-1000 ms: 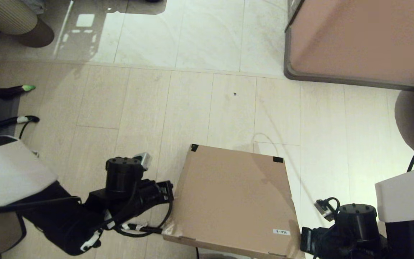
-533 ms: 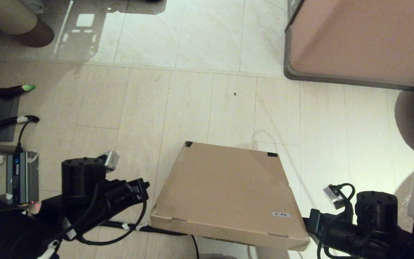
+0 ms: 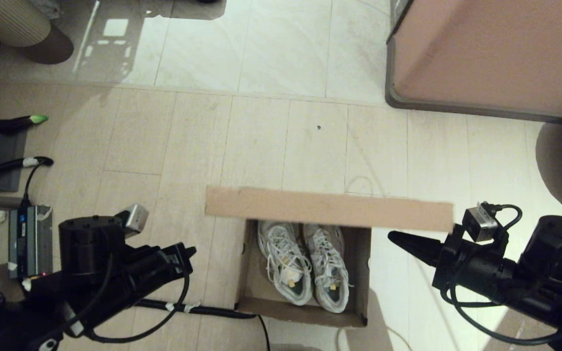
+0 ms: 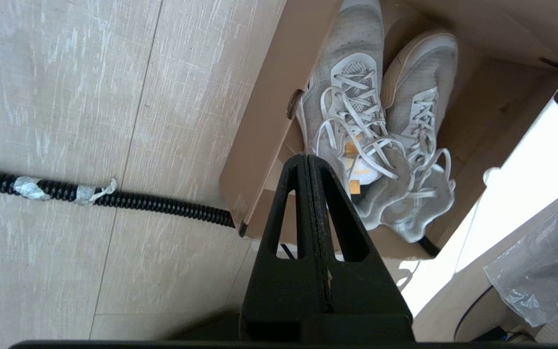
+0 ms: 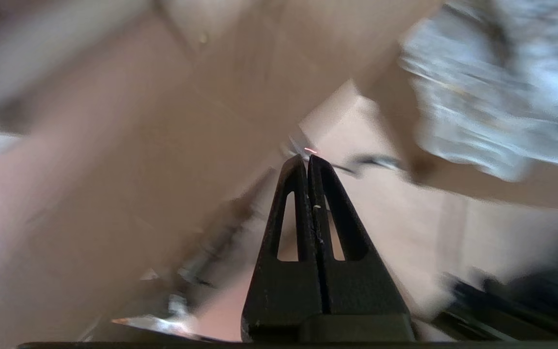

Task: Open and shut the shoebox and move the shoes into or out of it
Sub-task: Open the shoe box

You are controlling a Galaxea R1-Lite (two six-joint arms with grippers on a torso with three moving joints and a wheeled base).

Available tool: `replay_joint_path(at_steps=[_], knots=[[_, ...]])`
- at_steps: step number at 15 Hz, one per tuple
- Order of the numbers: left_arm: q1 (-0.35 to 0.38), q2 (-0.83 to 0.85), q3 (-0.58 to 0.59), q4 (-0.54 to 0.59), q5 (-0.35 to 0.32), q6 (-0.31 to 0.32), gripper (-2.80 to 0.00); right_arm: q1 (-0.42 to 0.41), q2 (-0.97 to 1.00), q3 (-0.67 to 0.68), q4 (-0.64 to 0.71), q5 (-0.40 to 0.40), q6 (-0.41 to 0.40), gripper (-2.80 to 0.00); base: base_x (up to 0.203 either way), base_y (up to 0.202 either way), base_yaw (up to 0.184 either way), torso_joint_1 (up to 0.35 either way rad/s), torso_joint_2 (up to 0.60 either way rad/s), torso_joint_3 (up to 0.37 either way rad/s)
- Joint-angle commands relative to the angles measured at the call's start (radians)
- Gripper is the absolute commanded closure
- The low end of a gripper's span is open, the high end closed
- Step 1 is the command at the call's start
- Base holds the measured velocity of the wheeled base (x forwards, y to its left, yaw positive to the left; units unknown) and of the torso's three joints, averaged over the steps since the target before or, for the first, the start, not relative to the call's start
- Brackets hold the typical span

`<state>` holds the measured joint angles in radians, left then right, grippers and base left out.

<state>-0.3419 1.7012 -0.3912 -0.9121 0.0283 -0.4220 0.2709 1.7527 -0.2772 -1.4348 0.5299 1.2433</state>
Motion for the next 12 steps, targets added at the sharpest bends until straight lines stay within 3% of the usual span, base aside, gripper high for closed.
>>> replay_joint_path(at_steps=[1, 6, 7, 9, 10, 12], knots=[[0.0, -0.023, 0.018, -0.005, 0.001, -0.003, 0.0, -0.002, -0.08, -0.142, 0.073, -0.002, 0.08, 0.0, 0.0, 0.0, 0.0, 0.0, 0.0, 0.0], [-0.007, -0.138, 0.113, -0.005, 0.0, 0.006, 0.0, -0.066, -0.005, -0.407, 0.237, -0.075, 0.084, 0.0, 0.0, 0.0, 0.0, 0.0, 0.0, 0.0], [-0.004, -0.186, 0.154, -0.006, 0.0, 0.025, 0.0, -0.067, -0.012, -0.403, 0.254, -0.076, 0.013, 0.0, 0.0, 0.0, 0.0, 0.0, 0.0, 0.0], [0.047, -0.314, 0.227, -0.007, 0.0, 0.1, 0.0, -0.059, -0.052, -0.372, 0.343, -0.083, -0.233, 0.0, 0.0, 0.0, 0.0, 0.0, 0.0, 0.0], [0.111, -0.417, 0.269, -0.004, -0.003, 0.148, 0.0, -0.05, -0.092, -0.352, 0.418, -0.103, -0.397, 0.0, 0.0, 0.0, 0.0, 0.0, 0.0, 0.0], [0.221, -0.647, 0.323, 0.032, -0.01, 0.215, 0.0, -0.04, -0.218, -0.305, 0.559, -0.16, -0.598, 0.0, 0.0, 0.0, 0.0, 0.0, 0.0, 0.0]])
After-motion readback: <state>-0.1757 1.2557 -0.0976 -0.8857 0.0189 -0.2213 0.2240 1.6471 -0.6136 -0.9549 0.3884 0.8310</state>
